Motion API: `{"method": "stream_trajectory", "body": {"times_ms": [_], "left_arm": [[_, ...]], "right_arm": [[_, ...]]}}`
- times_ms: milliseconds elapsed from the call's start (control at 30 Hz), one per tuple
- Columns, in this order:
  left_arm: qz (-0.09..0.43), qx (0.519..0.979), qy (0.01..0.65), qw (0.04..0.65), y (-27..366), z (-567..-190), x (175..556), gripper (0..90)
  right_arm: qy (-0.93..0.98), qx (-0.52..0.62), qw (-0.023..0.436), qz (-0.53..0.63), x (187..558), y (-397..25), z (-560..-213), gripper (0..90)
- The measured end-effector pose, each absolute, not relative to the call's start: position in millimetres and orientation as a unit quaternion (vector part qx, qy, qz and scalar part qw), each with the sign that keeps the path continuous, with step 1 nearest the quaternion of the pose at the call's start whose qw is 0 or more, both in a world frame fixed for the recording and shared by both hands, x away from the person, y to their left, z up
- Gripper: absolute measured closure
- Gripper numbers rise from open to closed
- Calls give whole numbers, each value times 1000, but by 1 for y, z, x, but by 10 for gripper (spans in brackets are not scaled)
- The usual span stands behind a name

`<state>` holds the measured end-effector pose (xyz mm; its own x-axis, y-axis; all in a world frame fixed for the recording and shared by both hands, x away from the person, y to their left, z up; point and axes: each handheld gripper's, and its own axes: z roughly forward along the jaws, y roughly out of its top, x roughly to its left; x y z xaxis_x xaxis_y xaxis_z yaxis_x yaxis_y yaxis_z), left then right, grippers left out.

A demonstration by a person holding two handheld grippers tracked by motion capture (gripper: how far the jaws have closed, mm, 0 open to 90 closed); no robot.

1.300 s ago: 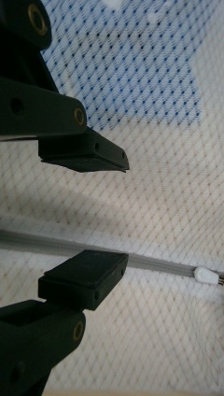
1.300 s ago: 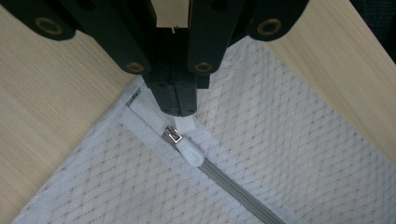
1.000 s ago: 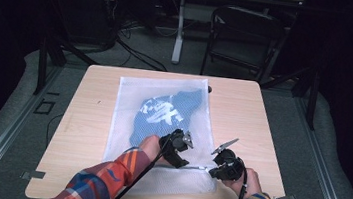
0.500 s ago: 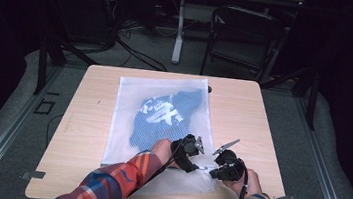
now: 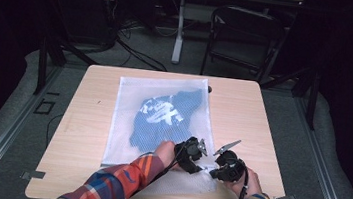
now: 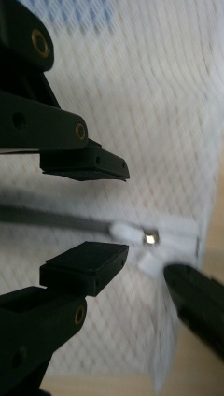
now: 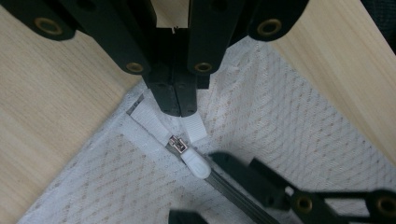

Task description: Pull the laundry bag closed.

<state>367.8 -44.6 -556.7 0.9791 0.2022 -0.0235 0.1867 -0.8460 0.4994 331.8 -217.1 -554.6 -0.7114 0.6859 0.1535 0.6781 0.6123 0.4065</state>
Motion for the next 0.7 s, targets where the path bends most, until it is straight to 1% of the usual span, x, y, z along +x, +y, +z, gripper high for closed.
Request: {"method": "stream_trajectory", "body": {"times_ms": [67, 133, 233, 267, 367, 400, 500, 533, 600, 633, 667, 700], "left_arm": [[13, 958, 93, 272, -49, -559, 365, 615], [16, 957, 98, 274, -51, -560, 364, 652], [17, 957, 100, 273, -51, -560, 364, 763], [17, 956, 101, 274, -51, -560, 365, 780], [18, 955, 99, 278, -51, -560, 364, 793], [23, 957, 92, 273, -52, -560, 363, 795], [26, 958, 89, 272, -52, -560, 362, 799], [26, 957, 89, 274, -52, -560, 362, 801], [26, 957, 90, 275, -52, -560, 362, 802], [26, 957, 89, 275, -52, -560, 361, 802], [26, 956, 90, 276, -51, -560, 361, 803], [26, 956, 91, 277, -51, -560, 361, 805]], "right_arm": [[895, 383, 9, 230, 331, -217, -555, 900], [896, 380, 13, 228, 331, -217, -555, 900], [898, 376, 9, 227, 331, -217, -555, 900], [895, 381, 8, 231, 331, -217, -555, 900], [898, 379, 11, 223, 332, -218, -553, 900], [891, 389, 24, 234, 333, -221, -549, 900], [880, 401, 32, 252, 334, -222, -544, 900], [873, 413, 46, 257, 336, -221, -542, 900], [873, 416, 55, 247, 339, -218, -544, 900], [873, 416, 55, 247, 339, -218, -544, 900], [863, 427, 47, 265, 342, -212, -551, 900], [871, 421, 44, 250, 344, -212, -550, 900]]}}
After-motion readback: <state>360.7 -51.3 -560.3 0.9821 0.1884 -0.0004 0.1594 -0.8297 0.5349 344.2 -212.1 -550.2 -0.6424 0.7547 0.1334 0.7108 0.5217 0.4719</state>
